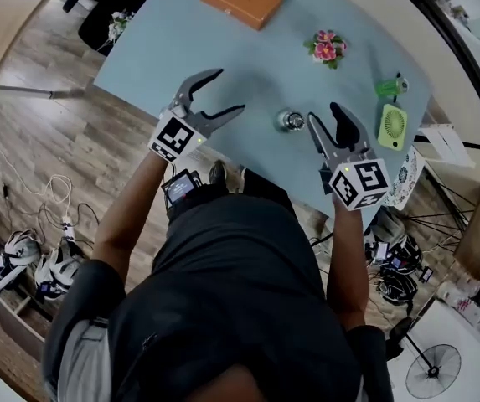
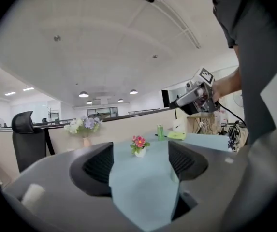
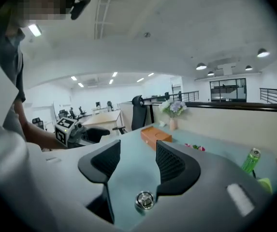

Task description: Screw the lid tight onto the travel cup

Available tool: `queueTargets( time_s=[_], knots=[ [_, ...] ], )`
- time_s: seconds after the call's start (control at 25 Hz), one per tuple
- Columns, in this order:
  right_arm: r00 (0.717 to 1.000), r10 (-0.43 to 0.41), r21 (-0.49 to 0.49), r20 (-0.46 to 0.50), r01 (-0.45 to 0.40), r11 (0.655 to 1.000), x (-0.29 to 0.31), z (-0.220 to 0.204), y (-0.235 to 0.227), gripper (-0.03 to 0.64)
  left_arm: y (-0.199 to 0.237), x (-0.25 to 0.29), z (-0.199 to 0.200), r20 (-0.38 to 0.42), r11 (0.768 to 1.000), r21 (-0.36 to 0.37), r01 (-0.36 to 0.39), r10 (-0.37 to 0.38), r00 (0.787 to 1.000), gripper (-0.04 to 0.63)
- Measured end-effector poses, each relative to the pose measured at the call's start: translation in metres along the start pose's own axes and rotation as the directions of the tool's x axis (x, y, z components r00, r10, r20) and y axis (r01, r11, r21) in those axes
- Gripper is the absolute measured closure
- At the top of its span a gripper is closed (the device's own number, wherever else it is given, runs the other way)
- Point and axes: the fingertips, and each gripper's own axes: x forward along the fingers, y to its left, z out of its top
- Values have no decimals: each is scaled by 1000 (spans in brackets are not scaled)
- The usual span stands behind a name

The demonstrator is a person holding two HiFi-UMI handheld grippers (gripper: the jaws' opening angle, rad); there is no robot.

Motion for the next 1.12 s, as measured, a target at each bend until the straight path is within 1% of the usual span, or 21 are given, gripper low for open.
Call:
queueTargets(
  time_s=[0.08,0.12,0.16,0.24,0.44,0.56,0.68,0.84,1.12],
  knots=[
    [998,-23,-2,60,23,1000,-18,28,2,391,11,-19,17,27,999,-6,-47,47,999,192],
    [996,-39,-11,81,40,999,-27,40,4,433,15,-28,26,38,997,-17,-70,70,997,193],
    [994,-54,-18,100,56,998,-36,50,5,457,19,-38,35,49,995,-33,-93,94,994,195],
    [988,-75,-26,136,79,997,-54,67,9,459,27,-56,51,70,990,-52,-133,137,988,198],
    [972,-111,-22,208,118,993,-92,92,20,460,33,-92,77,108,979,-38,-202,205,973,201],
    [961,-132,-21,243,141,990,-113,99,25,459,29,-105,90,131,976,-26,-215,217,967,204],
    [952,-147,-18,267,158,987,-133,102,31,460,20,-116,97,134,977,-10,-214,213,968,204],
    [940,-171,-11,295,183,983,-154,104,39,460,9,-130,101,135,978,-6,-209,208,969,204],
    [928,-203,29,313,205,978,-187,91,44,460,-11,-137,100,124,980,-1,-199,197,972,206]
  ],
)
